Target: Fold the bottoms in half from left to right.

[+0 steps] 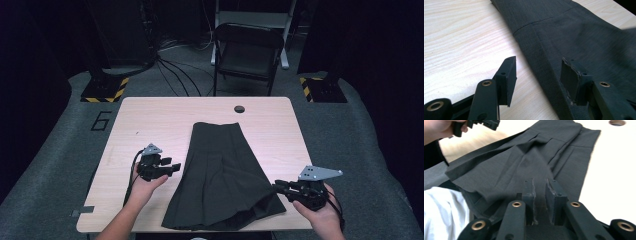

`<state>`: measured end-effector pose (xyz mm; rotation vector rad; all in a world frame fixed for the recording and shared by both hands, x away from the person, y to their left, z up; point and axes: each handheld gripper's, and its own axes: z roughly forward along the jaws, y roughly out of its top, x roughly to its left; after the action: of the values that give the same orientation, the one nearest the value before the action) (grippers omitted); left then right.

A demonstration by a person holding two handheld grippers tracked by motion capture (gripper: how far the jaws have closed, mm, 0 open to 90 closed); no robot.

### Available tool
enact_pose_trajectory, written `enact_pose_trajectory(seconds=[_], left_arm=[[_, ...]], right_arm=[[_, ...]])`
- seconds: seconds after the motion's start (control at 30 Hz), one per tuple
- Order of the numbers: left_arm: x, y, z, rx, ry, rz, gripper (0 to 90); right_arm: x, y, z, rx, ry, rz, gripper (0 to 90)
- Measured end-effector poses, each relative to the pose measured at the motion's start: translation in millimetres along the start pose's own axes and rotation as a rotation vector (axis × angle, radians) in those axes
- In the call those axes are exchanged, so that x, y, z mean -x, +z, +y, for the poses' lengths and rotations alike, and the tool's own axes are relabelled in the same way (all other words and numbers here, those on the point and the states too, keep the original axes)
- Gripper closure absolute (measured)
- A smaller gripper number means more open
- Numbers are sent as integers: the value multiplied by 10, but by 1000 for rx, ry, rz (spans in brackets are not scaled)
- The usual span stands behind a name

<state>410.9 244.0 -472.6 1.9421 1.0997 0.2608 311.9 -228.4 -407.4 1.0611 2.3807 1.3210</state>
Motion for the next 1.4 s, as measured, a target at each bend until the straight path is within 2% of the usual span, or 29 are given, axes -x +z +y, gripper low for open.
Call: enact_pose_trajectory(seconds=[0.1, 0.2, 0.4, 0.6, 0.9, 0.93, 1.1, 1.17, 1.3, 1.4], left_arm=[[6, -1, 3, -10, 3, -2, 468], [13, 2, 0, -10, 4, -6, 464], [9, -1, -22, -8, 9, 1, 462], [6, -33, -33, -9, 6, 1, 462], [33, -38, -72, -14, 22, 9, 460], [40, -29, -82, -9, 26, 13, 460], [73, -14, -116, -21, 33, 16, 453], [80, -4, -133, -27, 41, 8, 451], [118, 18, -169, -29, 38, 2, 444], [142, 24, -191, -40, 50, 4, 443]], right_arm=[[-13, 38, 43, 12, -5, 1, 708], [-21, 167, 98, -4, -11, 7, 708], [4, 560, 159, -39, -15, 8, 698], [58, 948, 230, -93, -33, -18, 681], [225, 1428, 262, -147, -15, -70, 627], [228, 1469, 266, -161, 8, -73, 616], [293, 1698, 284, -169, 16, -71, 560], [308, 1767, 285, -182, 26, -81, 545], [316, 1866, 262, -178, 44, -97, 497], [315, 1913, 238, -179, 61, -104, 460]])
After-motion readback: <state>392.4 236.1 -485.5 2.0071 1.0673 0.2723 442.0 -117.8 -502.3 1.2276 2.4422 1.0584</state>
